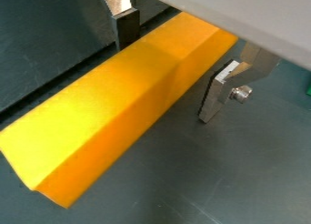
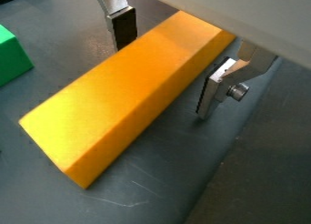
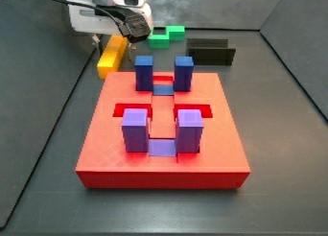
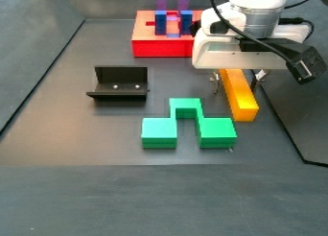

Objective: Pick up the yellow object. Move up. Move to above the board. Insert the yellow object.
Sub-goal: Pick up the yellow object.

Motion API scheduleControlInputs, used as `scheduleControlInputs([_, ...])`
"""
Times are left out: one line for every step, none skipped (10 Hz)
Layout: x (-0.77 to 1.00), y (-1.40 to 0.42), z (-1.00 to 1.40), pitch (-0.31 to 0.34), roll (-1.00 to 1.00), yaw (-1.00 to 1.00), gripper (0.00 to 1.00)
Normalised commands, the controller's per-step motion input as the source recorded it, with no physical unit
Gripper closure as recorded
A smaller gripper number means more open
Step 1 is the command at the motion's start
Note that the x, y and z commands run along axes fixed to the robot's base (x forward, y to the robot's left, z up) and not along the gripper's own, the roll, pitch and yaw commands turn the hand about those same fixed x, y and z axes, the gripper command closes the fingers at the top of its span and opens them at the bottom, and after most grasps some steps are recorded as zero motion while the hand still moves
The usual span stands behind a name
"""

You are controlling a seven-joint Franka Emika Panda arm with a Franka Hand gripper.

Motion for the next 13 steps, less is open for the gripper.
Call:
scheduleControlInputs([-0.14,-0.03,0.06,-0.066,0.00,0.00,0.00])
scheduleControlInputs([-0.14,-0.04,0.01,-0.069,0.00,0.00,0.00])
scheduleControlInputs([-0.11,-0.06,0.00,-0.070,0.02,0.00,0.00])
scheduleControlInputs([-0.09,-0.03,0.00,-0.067,0.02,0.00,0.00])
scheduleControlInputs([0.00,0.00,0.00,0.000,0.00,0.00,0.00])
scheduleControlInputs([0.00,0.00,0.00,0.000,0.00,0.00,1.00])
scheduleControlInputs([0.00,0.00,0.00,0.000,0.00,0.00,1.00])
scheduleControlInputs([0.00,0.00,0.00,0.000,0.00,0.00,1.00])
scheduleControlInputs([0.00,0.00,0.00,0.000,0.00,0.00,1.00])
scheduleControlInputs([0.00,0.00,0.00,0.000,0.00,0.00,1.00])
scheduleControlInputs([0.00,0.00,0.00,0.000,0.00,0.00,1.00])
scheduleControlInputs([0.00,0.00,0.00,0.000,0.00,0.00,1.00])
scheduleControlInputs([0.00,0.00,0.00,0.000,0.00,0.00,1.00])
